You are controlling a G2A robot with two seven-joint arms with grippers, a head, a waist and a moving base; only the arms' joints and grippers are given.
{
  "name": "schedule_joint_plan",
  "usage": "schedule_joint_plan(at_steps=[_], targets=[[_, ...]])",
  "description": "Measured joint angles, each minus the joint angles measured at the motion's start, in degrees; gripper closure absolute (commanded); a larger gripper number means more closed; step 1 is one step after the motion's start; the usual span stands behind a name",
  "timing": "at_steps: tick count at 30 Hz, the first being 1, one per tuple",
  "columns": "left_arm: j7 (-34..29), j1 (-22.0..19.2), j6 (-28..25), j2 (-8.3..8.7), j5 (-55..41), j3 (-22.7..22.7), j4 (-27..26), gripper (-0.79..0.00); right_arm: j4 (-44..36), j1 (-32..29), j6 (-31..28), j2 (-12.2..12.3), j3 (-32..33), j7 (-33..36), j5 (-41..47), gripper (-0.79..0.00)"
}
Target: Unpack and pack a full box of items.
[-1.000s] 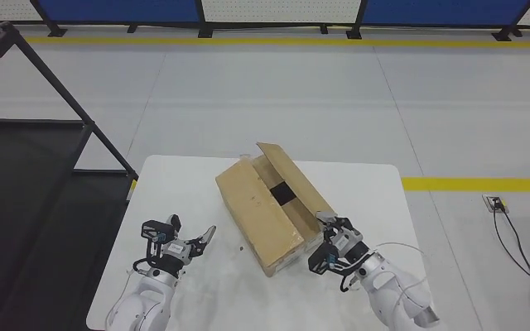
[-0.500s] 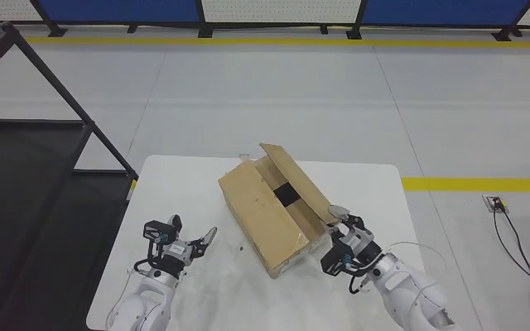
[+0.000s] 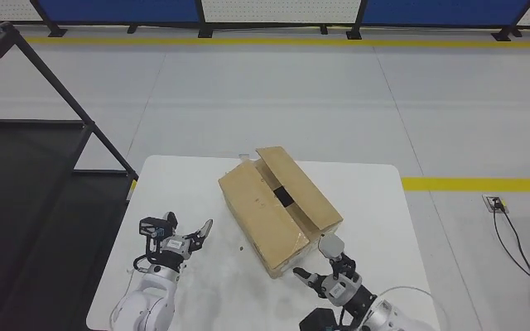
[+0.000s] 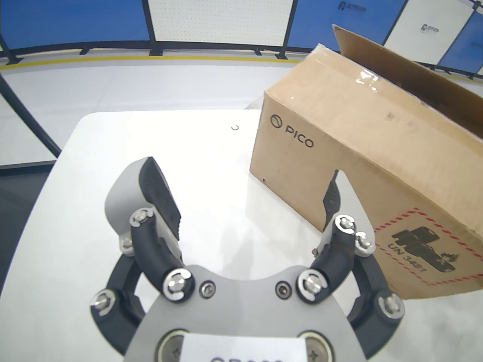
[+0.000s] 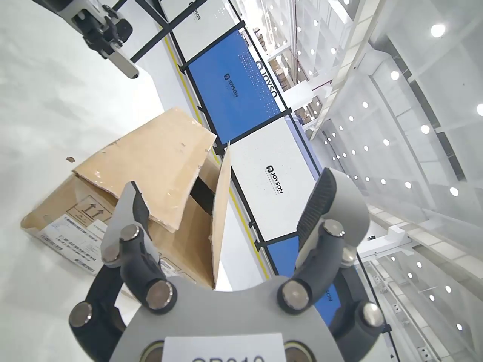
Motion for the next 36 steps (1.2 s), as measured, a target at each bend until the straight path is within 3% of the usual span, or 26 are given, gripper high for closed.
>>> schedule_joint_plan(at_steps=[7,12,19,24,36], targets=[[3.10,0.65,7.02,-0.54,-3.55,-2.12,1.27,-0.785,4.08,2.61,3.23,-0.98,-8.75,6.49,-9.28,-0.785],[3.71,1.54,7.57,-0.64,-4.34,-3.04,1.15,-0.785,8.01,5.28,6.46,-2.03,-13.80,10.16,-11.52,-0.785],[4.00,2.12,7.75,-0.90,-4.43,-2.83,1.03,-0.785,14.90,9.43,15.97,-4.09,-18.85,18.62,-13.30,-0.785],[3.81,2.10,7.60,-1.03,-4.22,-2.69,0.89,-0.785,18.06,11.17,16.75,-4.85,-19.70,20.48,-12.20,-0.785],[3.53,2.36,6.81,-1.28,-4.52,-3.04,0.46,-0.785,16.39,9.23,15.93,-4.66,-16.28,20.72,-11.99,-0.785]])
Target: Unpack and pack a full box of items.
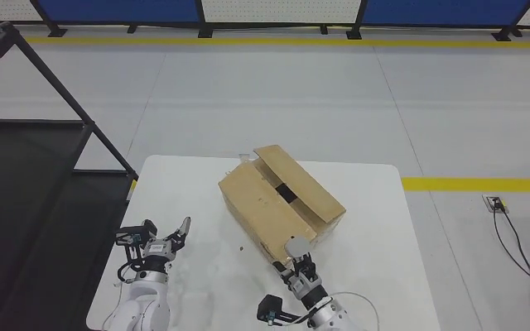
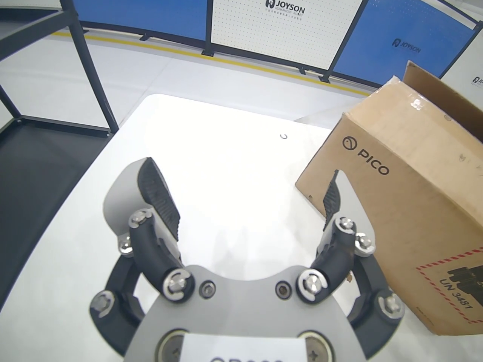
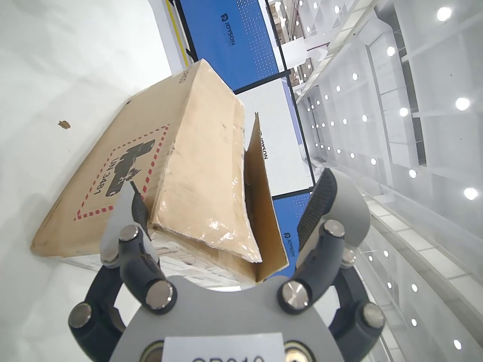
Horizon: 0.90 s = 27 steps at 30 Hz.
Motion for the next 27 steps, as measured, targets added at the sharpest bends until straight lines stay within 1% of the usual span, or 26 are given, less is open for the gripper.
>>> schedule_joint_plan(at_steps=[12,23,27], targets=[[-0.31,0.25,-0.10,-0.20,0.43,-0.49,-0.30,-0.785,-0.34,-2.48,0.72,0.47,6.22,0.20,2.83,-0.785],[-1.43,-0.94,0.39,-0.52,2.19,0.66,-0.15,-0.785,-0.58,-4.28,1.50,0.82,11.96,-0.32,6.67,-0.785],[-2.55,-0.38,-1.77,-0.43,3.99,1.32,-1.35,-0.785,-0.76,-4.82,1.97,0.91,14.10,-0.45,8.47,-0.785]])
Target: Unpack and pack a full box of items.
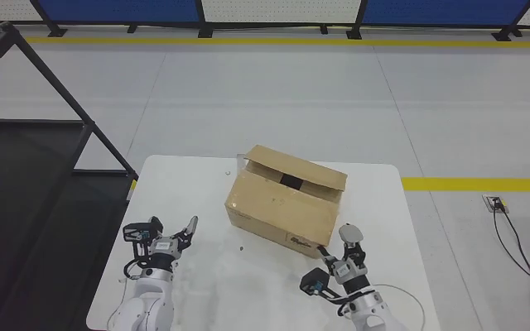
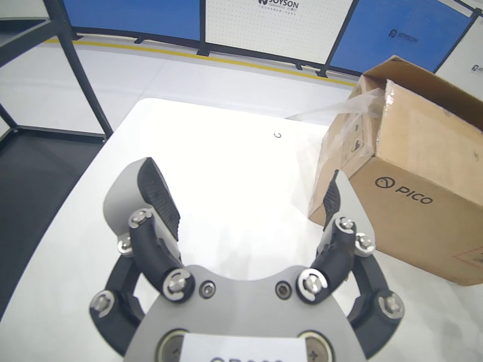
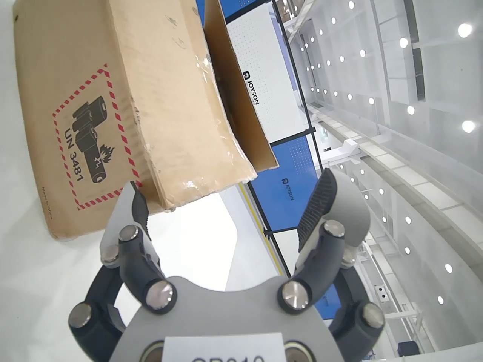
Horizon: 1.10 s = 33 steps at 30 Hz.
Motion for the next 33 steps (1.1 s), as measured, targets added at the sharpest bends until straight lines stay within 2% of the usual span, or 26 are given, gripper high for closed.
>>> schedule_joint_plan(at_steps=[11,15,21,28,33], targets=[[-0.38,0.48,-0.77,0.08,0.98,0.08,-0.38,-0.785,-2.08,-1.64,1.29,-0.02,3.89,-0.77,5.22,-0.785],[-0.03,-0.35,2.59,-0.14,2.83,0.39,0.46,-0.785,-4.28,-3.03,1.19,0.04,5.42,-4.21,10.35,-0.785],[1.03,-8.49,5.22,-0.93,3.23,2.64,8.90,-0.785,-6.94,-4.96,0.43,0.13,7.31,-8.73,16.61,-0.785],[3.91,-18.38,-0.73,-1.62,3.88,5.73,21.28,-0.785,-8.94,-7.89,1.11,0.26,10.66,-11.78,22.27,-0.785],[5.49,-21.87,-3.03,-2.17,6.52,8.81,26.00,-0.785,-9.51,-9.60,1.63,0.32,12.73,-12.73,24.24,-0.785]])
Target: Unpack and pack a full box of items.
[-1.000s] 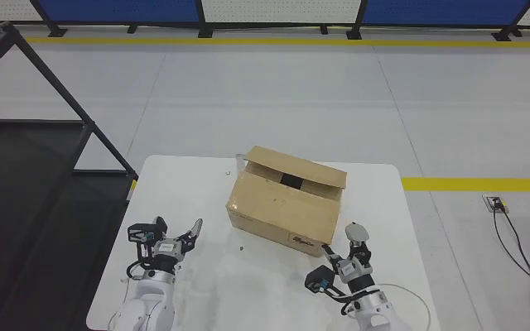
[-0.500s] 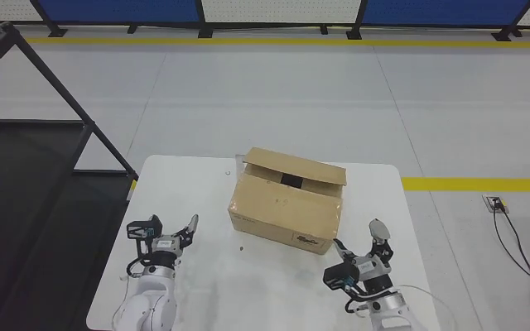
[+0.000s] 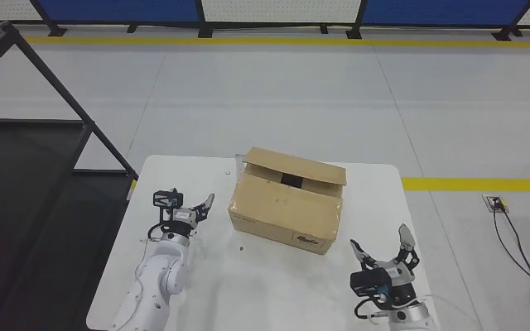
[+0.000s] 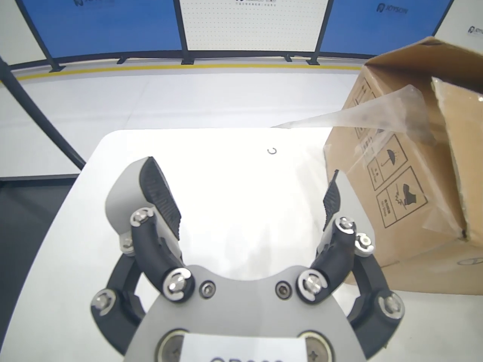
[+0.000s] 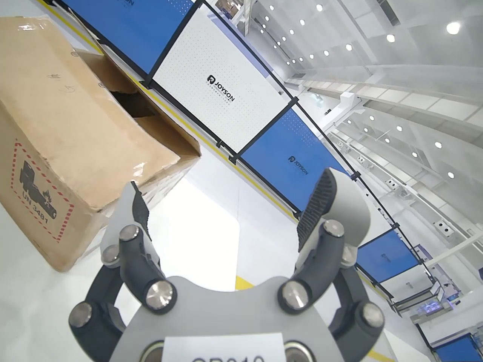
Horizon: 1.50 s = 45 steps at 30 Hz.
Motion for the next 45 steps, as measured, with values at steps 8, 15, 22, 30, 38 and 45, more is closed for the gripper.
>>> schedule_joint_plan(at_steps=[8,15,22,30,38,45], targets=[[2.25,-1.52,-1.09,-0.91,2.02,3.75,2.97,-0.785,-0.72,-0.75,0.02,-0.01,1.79,-0.65,1.50,-0.785],[3.66,-0.57,-2.27,-1.16,3.04,4.82,2.41,-0.785,-0.91,-0.11,-0.72,-0.08,1.77,-0.65,1.09,-0.785],[4.93,2.32,-3.67,-0.89,3.77,4.16,-0.55,-0.785,-0.55,0.64,-1.35,-0.18,1.63,-0.73,1.00,-0.785],[4.47,4.71,-4.54,-0.62,5.73,3.88,-3.77,-0.785,-0.63,1.13,-1.87,-0.23,2.19,-0.90,1.48,-0.785],[4.71,7.36,-4.75,0.09,5.46,0.34,-7.76,-0.785,-0.40,1.75,-2.59,-0.30,2.33,-0.87,1.72,-0.785],[2.98,8.50,-3.59,1.57,6.56,-7.64,-10.60,-0.785,-2.23,1.66,-3.29,-0.29,3.02,-1.35,2.27,-0.785]])
